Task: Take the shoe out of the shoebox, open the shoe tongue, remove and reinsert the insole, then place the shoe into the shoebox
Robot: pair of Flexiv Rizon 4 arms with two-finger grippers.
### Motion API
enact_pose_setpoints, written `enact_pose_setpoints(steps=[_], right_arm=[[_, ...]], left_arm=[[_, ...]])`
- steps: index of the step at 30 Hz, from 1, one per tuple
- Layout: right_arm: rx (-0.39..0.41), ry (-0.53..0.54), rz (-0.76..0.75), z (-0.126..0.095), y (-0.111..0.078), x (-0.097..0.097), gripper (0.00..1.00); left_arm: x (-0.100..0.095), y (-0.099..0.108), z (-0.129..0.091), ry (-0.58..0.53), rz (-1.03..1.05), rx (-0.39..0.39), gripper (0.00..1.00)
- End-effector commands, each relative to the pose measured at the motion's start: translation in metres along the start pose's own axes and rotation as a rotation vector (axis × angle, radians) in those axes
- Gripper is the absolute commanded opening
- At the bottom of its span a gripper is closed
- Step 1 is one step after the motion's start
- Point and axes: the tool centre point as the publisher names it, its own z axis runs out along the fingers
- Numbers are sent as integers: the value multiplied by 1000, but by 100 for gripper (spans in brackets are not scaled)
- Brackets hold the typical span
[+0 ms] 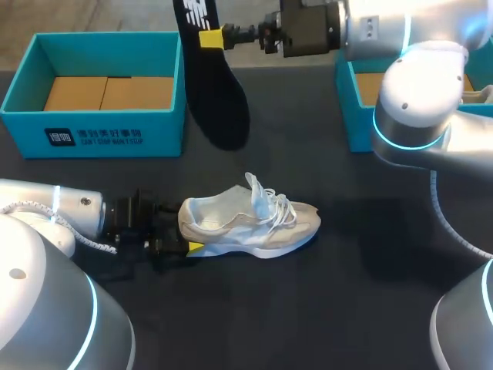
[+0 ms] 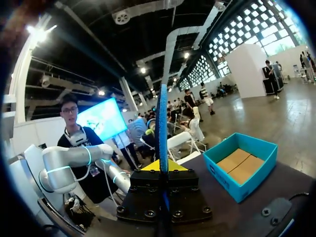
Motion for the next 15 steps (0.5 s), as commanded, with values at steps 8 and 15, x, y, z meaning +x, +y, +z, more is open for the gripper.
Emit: enact_pose_setpoints(steps=[8, 15], right_arm=[[38, -34, 77, -26, 7, 42, 0], [27, -50, 46, -34, 2, 51, 0]], left_arm=[[1, 0, 0, -2, 1, 0, 0], [1, 0, 0, -2, 1, 0, 0]])
